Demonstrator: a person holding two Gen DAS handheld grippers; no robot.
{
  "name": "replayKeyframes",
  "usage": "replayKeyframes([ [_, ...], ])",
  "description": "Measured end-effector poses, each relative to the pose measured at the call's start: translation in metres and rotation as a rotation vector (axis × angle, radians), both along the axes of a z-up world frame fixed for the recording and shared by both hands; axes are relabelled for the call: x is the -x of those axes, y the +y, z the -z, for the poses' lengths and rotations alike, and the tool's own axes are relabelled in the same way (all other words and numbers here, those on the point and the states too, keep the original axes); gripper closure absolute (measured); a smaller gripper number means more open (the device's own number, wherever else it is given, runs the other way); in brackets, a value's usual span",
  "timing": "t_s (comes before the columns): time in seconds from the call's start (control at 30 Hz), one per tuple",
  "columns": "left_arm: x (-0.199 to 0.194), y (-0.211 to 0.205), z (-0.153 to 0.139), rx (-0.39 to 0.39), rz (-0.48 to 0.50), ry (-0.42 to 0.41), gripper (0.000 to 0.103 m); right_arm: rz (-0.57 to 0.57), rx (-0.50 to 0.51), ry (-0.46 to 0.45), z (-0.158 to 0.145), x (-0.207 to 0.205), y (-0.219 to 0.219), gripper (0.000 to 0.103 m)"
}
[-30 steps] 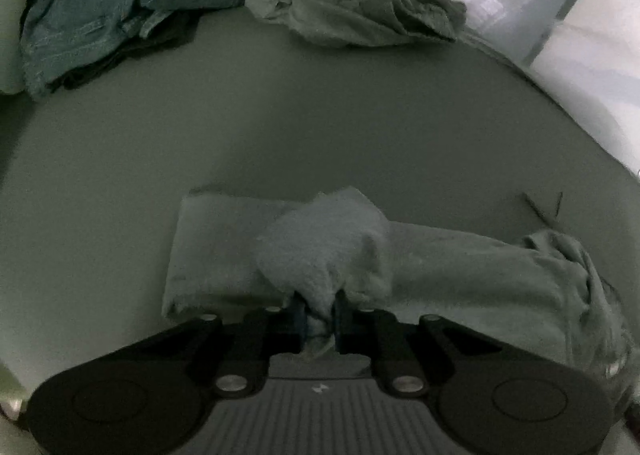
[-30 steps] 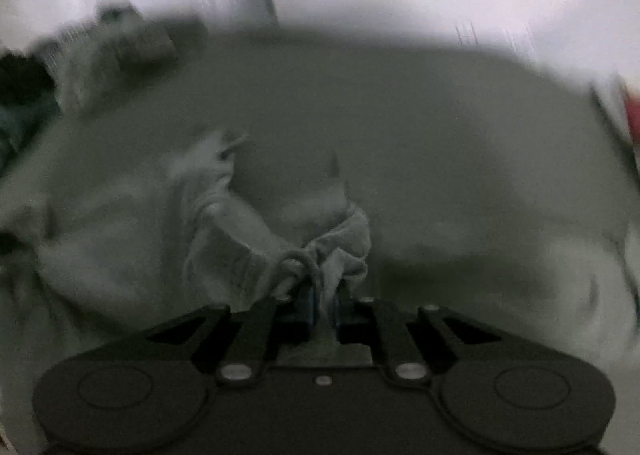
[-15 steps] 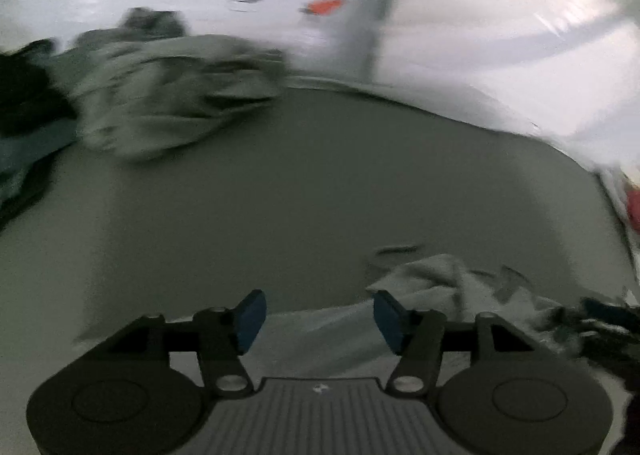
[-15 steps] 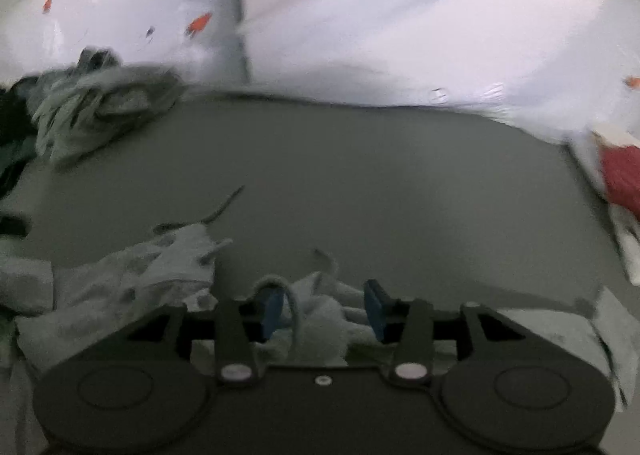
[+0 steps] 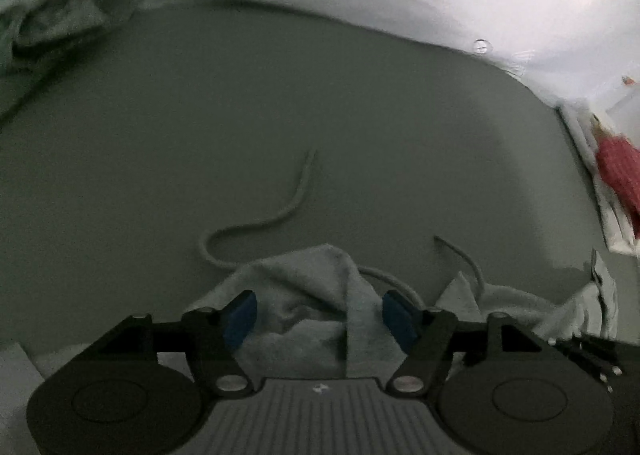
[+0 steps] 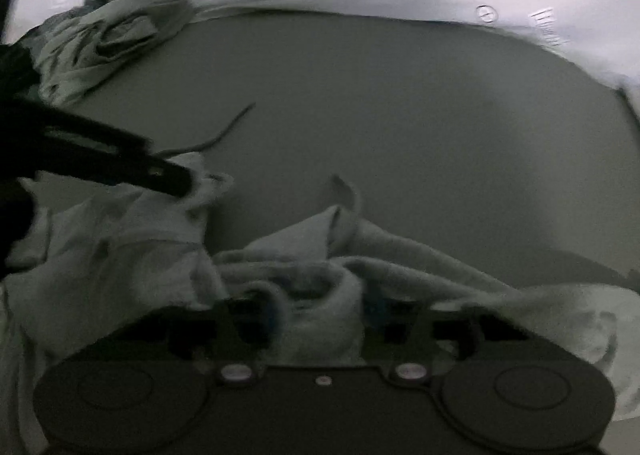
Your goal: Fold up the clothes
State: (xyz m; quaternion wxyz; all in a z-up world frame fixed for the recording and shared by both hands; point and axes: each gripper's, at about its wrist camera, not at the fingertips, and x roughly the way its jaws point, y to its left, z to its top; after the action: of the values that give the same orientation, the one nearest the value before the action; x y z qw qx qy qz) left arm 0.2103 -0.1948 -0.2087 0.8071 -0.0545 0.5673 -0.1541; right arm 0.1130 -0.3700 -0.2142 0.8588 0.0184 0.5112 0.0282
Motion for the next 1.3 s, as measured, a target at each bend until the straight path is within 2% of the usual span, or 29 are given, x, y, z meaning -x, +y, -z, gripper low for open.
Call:
replayKeyframes([
  [0.03,0.000,0.002,-0.001,0.008,-0.022,-0.002,0.084,0.003,0.005,-0.024,-0.004,0.001,0.000,0.087],
  [0.07,0.001,0.005,-0.005,0.026,-0.042,-0.009,0.096,0.005,0.003,-0.053,-0.009,0.001,-0.001,0.092],
  [0.13,0.004,0.016,-0.027,0.039,-0.083,-0.077,0.097,0.028,-0.017,-0.144,-0.033,0.004,-0.007,0.093],
  [0.2,0.010,0.030,-0.064,0.034,-0.122,-0.196,0.099,0.048,-0.036,-0.247,-0.062,0.007,-0.013,0.093],
  [0.3,0.022,0.060,-0.129,0.063,-0.182,-0.390,0.100,0.051,-0.036,-0.502,-0.118,0.021,-0.012,0.093],
  [0.37,0.033,0.079,-0.157,0.129,-0.207,-0.470,0.100,0.042,-0.037,-0.660,-0.142,0.036,-0.010,0.093],
  [0.4,0.037,0.083,-0.161,0.151,-0.211,-0.483,0.100,0.044,-0.014,-0.666,-0.141,0.039,-0.007,0.093],
  [0.43,0.041,0.084,-0.156,0.133,-0.206,-0.471,0.099,0.049,0.018,-0.644,-0.133,0.040,-0.004,0.093],
  [0.5,0.042,0.078,-0.129,0.025,-0.195,-0.404,0.099,0.060,0.082,-0.598,-0.119,0.041,0.004,0.090],
  [0.6,0.041,0.077,-0.072,-0.121,-0.202,-0.230,0.099,0.121,0.118,-0.266,-0.054,0.029,0.001,0.082],
  [0.63,0.042,0.079,-0.055,-0.148,-0.204,-0.175,0.099,0.135,0.120,-0.156,-0.032,0.027,-0.001,0.082],
  [0.67,0.045,0.081,-0.046,-0.144,-0.204,-0.145,0.098,0.142,0.122,-0.108,-0.021,0.030,-0.003,0.080],
  [0.73,0.048,0.086,-0.042,-0.124,-0.201,-0.131,0.092,0.150,0.128,-0.062,-0.010,0.041,-0.007,0.065],
  [0.77,0.046,0.086,-0.046,-0.111,-0.200,-0.145,0.083,0.158,0.120,-0.064,-0.011,0.047,-0.010,0.058],
  [0.8,0.045,0.086,-0.050,-0.097,-0.198,-0.160,0.075,0.167,0.109,-0.079,-0.015,0.049,-0.014,0.056],
  [0.87,0.040,0.085,-0.056,-0.076,-0.193,-0.184,0.072,0.184,0.087,-0.115,-0.022,0.045,-0.018,0.050],
  [1.03,0.013,0.068,-0.057,-0.080,-0.148,-0.214,0.064,0.200,0.030,-0.228,-0.033,0.027,-0.022,0.041],
  [1.13,0.003,0.057,-0.050,-0.077,-0.108,-0.215,0.058,0.171,0.017,-0.292,-0.036,0.010,-0.019,0.026],
  [1.17,-0.002,0.053,-0.046,-0.073,-0.101,-0.208,0.058,0.155,0.023,-0.301,-0.034,0.004,-0.016,0.023],
  [1.23,-0.012,0.046,-0.038,-0.069,-0.089,-0.194,0.057,0.121,0.050,-0.301,-0.031,-0.011,-0.013,0.022],
  [1.3,-0.023,0.037,-0.028,-0.096,-0.077,-0.187,0.053,0.076,0.109,-0.276,-0.017,-0.028,-0.008,0.021],
])
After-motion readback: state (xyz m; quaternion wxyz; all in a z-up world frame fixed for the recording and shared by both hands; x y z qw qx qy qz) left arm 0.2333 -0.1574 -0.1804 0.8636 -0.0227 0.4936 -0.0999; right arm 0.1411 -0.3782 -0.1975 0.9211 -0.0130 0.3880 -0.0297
